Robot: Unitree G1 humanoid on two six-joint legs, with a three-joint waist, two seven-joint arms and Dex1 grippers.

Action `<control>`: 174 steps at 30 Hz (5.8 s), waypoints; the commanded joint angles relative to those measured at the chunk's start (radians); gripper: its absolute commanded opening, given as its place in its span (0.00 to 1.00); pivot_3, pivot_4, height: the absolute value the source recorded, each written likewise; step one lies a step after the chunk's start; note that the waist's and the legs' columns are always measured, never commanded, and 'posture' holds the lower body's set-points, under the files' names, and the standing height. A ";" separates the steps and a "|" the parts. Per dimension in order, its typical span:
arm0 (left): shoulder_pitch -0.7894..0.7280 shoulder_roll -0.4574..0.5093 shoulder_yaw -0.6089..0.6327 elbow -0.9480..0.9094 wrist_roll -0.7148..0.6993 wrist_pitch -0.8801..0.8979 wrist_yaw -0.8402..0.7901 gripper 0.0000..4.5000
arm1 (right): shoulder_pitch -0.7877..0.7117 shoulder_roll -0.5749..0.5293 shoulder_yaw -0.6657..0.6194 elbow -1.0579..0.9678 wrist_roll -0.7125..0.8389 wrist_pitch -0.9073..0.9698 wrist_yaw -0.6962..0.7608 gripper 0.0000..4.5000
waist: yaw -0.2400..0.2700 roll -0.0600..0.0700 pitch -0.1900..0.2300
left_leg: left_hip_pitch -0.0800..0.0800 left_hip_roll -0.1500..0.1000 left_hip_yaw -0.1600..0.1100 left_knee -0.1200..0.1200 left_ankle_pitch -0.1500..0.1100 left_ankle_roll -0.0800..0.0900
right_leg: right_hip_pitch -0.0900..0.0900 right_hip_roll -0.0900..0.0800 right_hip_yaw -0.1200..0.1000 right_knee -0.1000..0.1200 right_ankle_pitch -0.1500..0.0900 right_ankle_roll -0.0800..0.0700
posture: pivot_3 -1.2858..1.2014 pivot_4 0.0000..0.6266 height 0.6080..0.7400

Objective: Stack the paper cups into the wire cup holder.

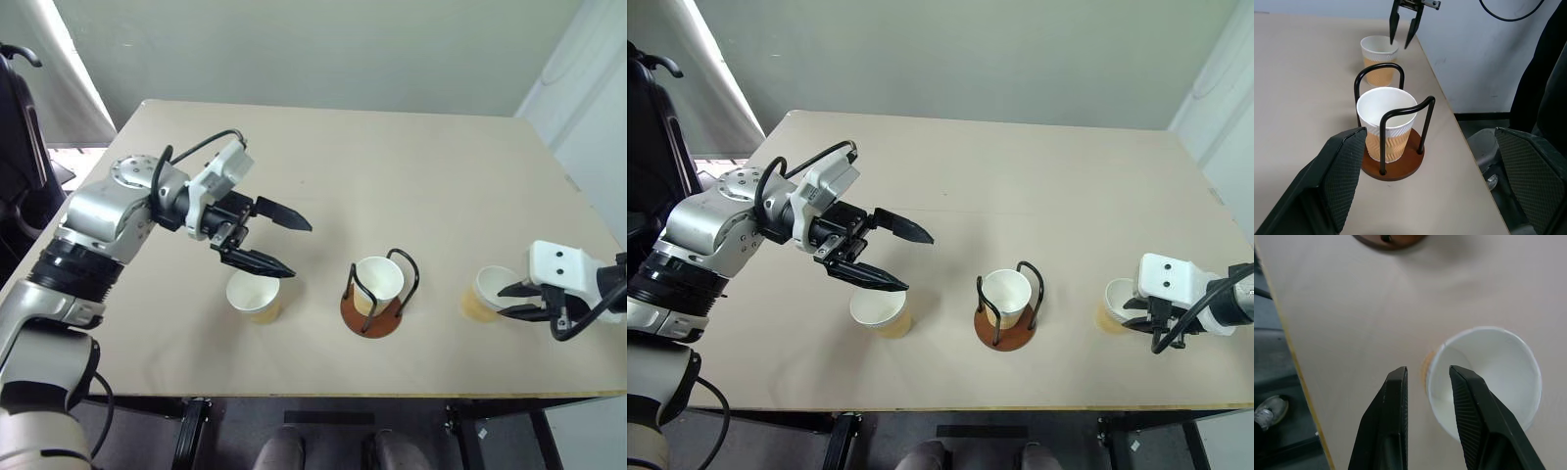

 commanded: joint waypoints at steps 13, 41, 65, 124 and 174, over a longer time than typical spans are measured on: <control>-0.012 -0.001 0.041 -0.023 -0.001 0.000 -0.034 1.00 | -0.061 0.073 0.138 0.063 -0.123 -0.065 -0.028 0.28 | -0.001 0.000 0.000 | 0.000 0.000 0.000 0.000 0.000 0.000 | 0.000 0.000 0.000 0.000 0.000 0.000 | 0.52 0.24 1.00; -0.024 -0.027 0.028 0.002 0.039 -0.035 -0.034 1.00 | -0.798 0.242 0.182 -0.062 0.152 0.304 -0.035 0.00 | -0.008 0.000 0.000 | 0.000 0.000 -0.001 0.000 0.000 0.000 | 0.000 0.001 -0.001 0.000 0.000 0.000 | 0.52 0.24 1.00; -0.008 -0.014 0.029 -0.001 0.044 -0.045 -0.034 1.00 | -0.774 0.341 0.350 -0.183 0.163 0.346 -0.018 0.00 | -0.008 0.000 0.000 | 0.000 0.000 -0.002 -0.001 0.001 -0.001 | 0.000 0.001 -0.001 -0.001 0.000 -0.001 | 0.52 0.24 1.00; 0.223 0.295 0.105 -0.206 0.094 -0.176 -0.034 1.00 | -0.693 0.384 -0.002 -0.003 0.462 0.553 -0.167 0.68 | -0.012 0.000 0.000 | 0.000 0.001 -0.003 -0.004 0.002 -0.003 | -0.003 0.001 -0.001 0.000 -0.002 -0.004 | 0.52 0.24 1.00; 0.316 0.163 0.037 -0.195 0.317 -0.377 -0.034 0.81 | -0.428 0.288 -0.069 0.040 0.451 0.310 -0.129 0.69 | -0.021 0.001 0.000 | 0.000 0.002 -0.002 -0.006 0.002 -0.003 | -0.005 0.001 -0.002 0.003 -0.003 -0.007 | 0.52 0.24 1.00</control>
